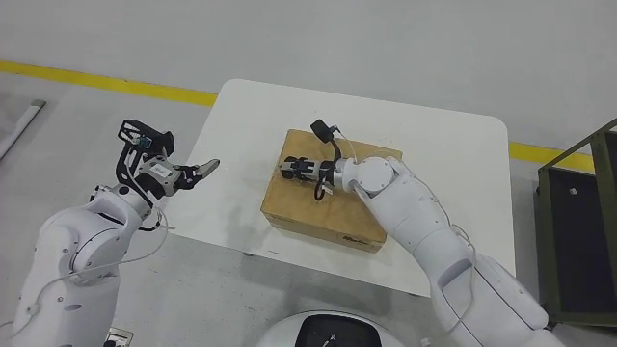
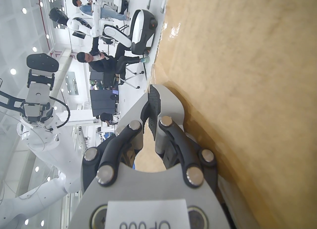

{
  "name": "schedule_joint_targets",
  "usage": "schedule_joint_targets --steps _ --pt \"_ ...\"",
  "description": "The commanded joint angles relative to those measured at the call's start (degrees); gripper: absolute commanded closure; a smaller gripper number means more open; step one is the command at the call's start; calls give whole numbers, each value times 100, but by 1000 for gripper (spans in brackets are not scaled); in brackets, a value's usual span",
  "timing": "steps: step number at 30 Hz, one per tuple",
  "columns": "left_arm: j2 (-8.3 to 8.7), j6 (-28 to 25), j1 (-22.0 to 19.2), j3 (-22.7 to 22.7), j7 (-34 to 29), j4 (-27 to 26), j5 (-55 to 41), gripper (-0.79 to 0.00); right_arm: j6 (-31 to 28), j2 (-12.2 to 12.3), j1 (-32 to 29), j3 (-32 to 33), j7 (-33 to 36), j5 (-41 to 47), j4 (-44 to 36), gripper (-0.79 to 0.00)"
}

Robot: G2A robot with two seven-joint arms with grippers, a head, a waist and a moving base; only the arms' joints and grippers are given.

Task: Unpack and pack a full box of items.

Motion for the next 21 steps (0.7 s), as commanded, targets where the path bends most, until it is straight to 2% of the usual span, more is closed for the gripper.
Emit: schedule_joint_targets --steps 1,6,10,13,16,19,20,21 --pt "6 61 -5 -24 48 -22 -43 -785 -51 -1 8 32 -20 15 -18 0" --pt "21 75 19 5 134 -68 -63 -785 -377 61 48 176 -51 21 -147 0" --pt "8 154 75 194 338 -77 -95 -785 -695 181 21 377 -142 15 -334 -12" --pt "-13 189 98 438 519 -88 -114 -785 -921 321 -25 597 -238 -13 -568 -157" --pt "-54 300 96 781 683 -109 -290 -785 -1095 518 -102 875 -397 -214 -945 -166" --pt "-62 325 84 847 713 -115 -287 -785 -1144 799 -306 1264 -714 -738 -1520 -169" --pt "-62 325 84 847 713 -115 -287 -785 -1105 909 -433 1434 -845 -974 -1794 -154" --pt "-62 325 84 847 713 -115 -287 -785 -1031 1031 -584 1646 -1030 -1263 -2130 -74"
